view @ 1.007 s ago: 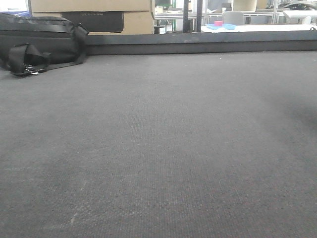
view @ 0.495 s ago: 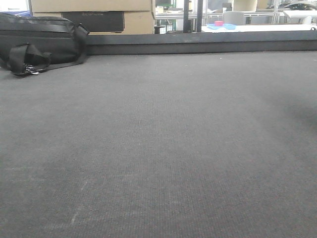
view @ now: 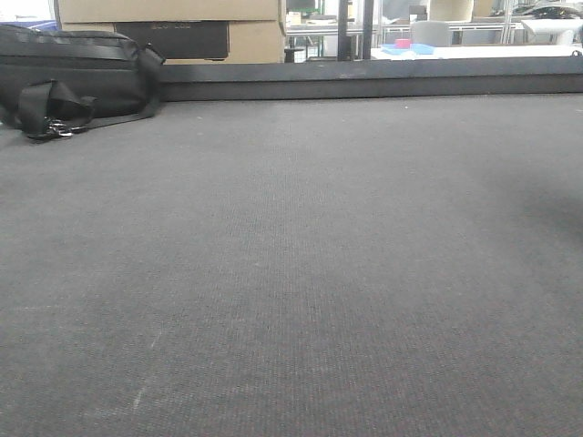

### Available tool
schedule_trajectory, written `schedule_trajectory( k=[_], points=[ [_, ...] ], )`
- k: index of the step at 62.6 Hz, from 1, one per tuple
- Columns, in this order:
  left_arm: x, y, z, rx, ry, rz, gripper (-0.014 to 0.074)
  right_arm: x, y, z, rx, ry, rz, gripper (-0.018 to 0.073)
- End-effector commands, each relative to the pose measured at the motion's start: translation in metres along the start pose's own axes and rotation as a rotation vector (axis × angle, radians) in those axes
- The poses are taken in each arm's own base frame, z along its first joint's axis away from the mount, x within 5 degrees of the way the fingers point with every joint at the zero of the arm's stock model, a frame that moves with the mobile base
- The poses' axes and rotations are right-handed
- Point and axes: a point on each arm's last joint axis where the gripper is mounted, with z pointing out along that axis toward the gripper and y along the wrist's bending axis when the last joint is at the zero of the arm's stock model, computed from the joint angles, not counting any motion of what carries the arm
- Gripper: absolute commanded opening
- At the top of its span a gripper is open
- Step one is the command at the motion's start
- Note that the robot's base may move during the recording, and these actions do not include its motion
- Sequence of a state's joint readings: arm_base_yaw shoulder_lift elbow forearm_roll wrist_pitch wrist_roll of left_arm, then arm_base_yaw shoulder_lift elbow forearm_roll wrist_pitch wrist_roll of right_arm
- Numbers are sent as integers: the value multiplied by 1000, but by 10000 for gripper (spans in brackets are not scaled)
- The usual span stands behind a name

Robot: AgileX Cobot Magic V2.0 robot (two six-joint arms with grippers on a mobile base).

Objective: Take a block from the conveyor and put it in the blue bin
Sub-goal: 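Lift both held bricks up off the conveyor belt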

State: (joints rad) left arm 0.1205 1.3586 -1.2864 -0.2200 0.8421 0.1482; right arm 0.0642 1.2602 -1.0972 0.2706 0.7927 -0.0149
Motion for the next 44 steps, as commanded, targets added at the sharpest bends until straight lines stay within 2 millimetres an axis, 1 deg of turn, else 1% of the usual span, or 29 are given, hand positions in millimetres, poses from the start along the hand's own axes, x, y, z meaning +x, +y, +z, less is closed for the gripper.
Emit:
schedule_trajectory(
  k=[1, 7, 8, 10, 12, 19, 25, 26, 30, 34, 38, 44],
  points=[
    [1, -8, -27, 4, -175, -1, -111, -5, 3, -16, -6, -133, -41, -154],
    [13, -13, -46, -3, -341, 11, -111, -2, 4, -30, -7, -281, -74, -154],
    [16, -13, -46, -7, -365, 9, -111, 1, 4, -30, -7, -294, -74, -154],
    [23, -14, -54, -9, -426, 10, -111, 4, 5, -36, -10, -347, -80, -154],
    [29, -13, -56, -18, -469, 6, -111, 8, 4, -38, -8, -370, -79, -154],
    [51, -11, -71, -38, -607, 2, -111, 24, 1, -51, 0, -456, -95, -158],
    [73, -10, -82, -48, -685, 2, -111, 48, -4, -57, 10, -499, -114, -160],
    [77, -11, -86, -49, -698, 5, -111, 52, -5, -58, 11, -508, -114, -160],
    [93, -11, -91, -52, -708, 13, -111, 71, -9, -64, 23, -567, -131, -160],
    [111, -11, -93, -53, -702, 20, -111, 91, -14, -66, 38, -615, -148, -160],
    [126, -11, -97, -50, -706, 22, -111, 108, -18, -71, 48, -665, -172, -160],
    [144, -12, -103, -45, -717, 26, -111, 131, -20, -82, 50, -725, -198, -162]
  ],
)
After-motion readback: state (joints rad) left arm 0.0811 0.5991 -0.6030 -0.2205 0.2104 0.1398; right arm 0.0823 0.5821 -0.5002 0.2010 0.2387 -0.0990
